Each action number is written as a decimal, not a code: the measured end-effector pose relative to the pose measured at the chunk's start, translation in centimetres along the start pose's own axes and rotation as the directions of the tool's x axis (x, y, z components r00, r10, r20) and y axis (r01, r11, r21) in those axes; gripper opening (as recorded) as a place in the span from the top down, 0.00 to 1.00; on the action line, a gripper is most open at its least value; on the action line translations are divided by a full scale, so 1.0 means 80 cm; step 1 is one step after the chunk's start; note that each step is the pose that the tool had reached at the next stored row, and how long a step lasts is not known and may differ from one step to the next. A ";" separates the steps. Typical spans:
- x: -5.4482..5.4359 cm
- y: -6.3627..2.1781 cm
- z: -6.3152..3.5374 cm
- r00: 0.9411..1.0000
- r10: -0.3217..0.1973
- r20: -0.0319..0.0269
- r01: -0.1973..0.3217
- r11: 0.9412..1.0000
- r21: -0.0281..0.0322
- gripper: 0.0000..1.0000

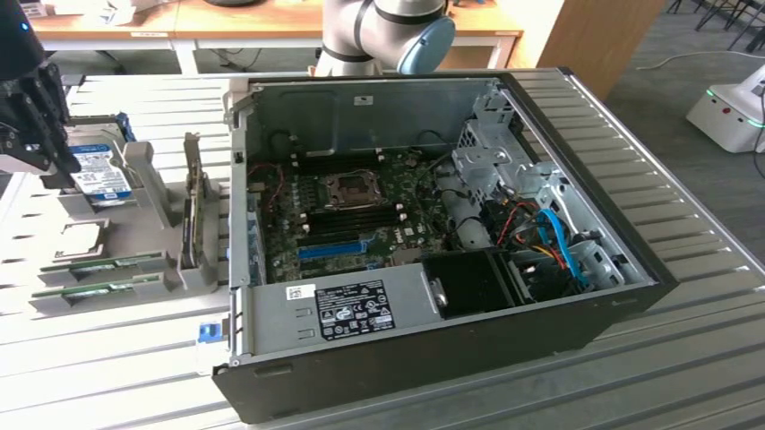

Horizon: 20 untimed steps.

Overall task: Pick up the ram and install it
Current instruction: 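Pick up the ram and move it above insertion slot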

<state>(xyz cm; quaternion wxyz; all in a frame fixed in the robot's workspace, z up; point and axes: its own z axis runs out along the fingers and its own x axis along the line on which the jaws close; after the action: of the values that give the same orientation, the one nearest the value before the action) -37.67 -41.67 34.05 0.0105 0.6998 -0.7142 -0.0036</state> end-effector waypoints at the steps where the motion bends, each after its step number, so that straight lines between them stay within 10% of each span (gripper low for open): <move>1: 0.000 0.000 0.002 1.000 0.000 0.000 0.000 1.000 0.000 0.71; 20: 0.000 -0.001 0.043 1.000 0.000 0.000 0.000 1.000 0.000 0.71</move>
<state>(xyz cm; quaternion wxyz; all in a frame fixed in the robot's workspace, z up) -37.66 -41.67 30.59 0.0105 0.6998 -0.7142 -0.0035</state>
